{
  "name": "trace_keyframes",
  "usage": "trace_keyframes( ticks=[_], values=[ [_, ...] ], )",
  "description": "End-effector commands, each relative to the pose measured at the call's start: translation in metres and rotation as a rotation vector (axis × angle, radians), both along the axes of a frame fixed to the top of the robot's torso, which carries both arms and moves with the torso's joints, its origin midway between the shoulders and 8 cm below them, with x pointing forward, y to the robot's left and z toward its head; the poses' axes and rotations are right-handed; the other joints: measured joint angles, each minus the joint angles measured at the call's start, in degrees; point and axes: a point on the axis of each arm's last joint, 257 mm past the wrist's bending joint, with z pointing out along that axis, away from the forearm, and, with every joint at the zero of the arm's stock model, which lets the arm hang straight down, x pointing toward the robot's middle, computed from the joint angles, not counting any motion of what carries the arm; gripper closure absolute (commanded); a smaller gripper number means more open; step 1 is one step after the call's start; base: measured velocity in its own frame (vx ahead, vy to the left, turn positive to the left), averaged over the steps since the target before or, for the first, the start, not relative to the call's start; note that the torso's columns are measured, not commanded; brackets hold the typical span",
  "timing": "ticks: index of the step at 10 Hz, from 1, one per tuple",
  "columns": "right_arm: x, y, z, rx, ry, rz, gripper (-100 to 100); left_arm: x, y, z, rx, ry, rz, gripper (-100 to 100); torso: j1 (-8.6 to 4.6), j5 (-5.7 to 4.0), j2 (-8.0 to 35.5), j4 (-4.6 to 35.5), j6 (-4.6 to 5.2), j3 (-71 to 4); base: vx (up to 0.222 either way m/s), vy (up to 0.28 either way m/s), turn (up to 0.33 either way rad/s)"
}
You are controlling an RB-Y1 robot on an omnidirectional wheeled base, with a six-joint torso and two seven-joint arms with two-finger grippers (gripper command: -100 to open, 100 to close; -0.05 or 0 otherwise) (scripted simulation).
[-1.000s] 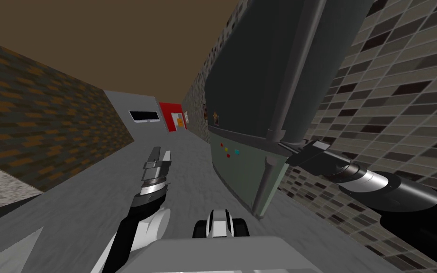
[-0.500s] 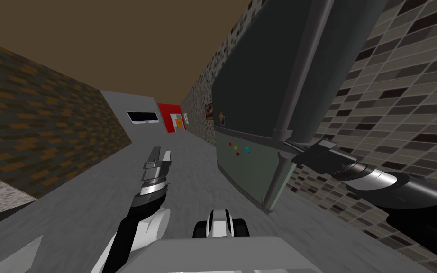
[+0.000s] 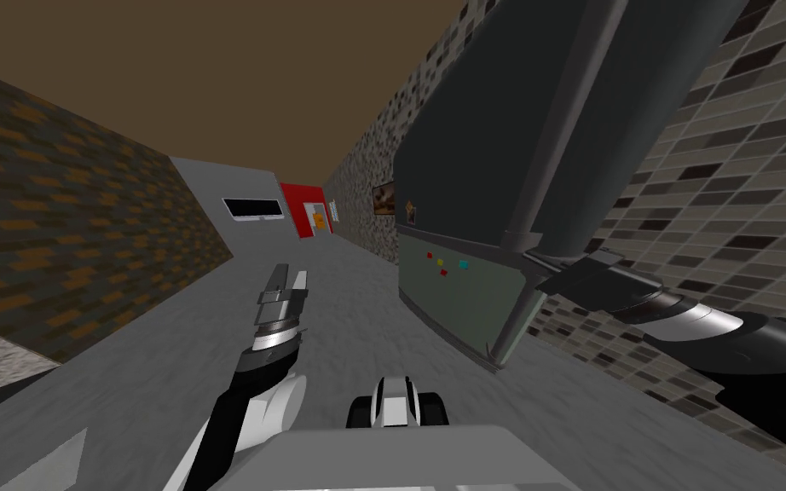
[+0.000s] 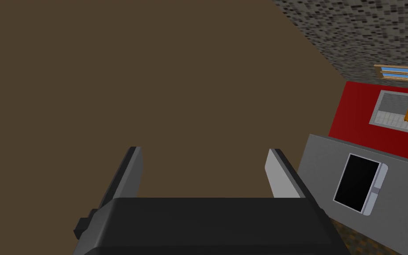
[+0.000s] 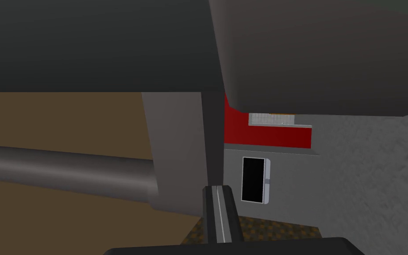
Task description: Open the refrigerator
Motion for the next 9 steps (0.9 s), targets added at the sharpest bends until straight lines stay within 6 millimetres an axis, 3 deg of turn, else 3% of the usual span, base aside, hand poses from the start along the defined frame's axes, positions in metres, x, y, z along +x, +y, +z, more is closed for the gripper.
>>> trace_keyframes(
  ticks=[1,2,9],
  values=[
    [0.0,-0.004,0.001,0.0,0.001,-0.011,100,0.0,0.0,0.0,0.0,0.0,0.0,0,-0.12,0.0,0.2,0.1,0.04,0.1,-0.067,0.101,-0.033],
    [0.001,-0.007,0.0,0.017,0.029,-0.007,-100,0.0,0.0,0.0,0.0,0.0,0.0,0,-0.52,-0.16,0.3,0.1,0.18,0.2,-0.016,0.026,-0.077],
    [0.007,-0.016,0.007,0.081,0.119,0.014,-100,0.0,0.0,0.0,0.001,0.0,0.0,0,-0.38,-0.44,0.8,0.1,0.47,0.7,0.015,0.003,-0.047]
  ],
)
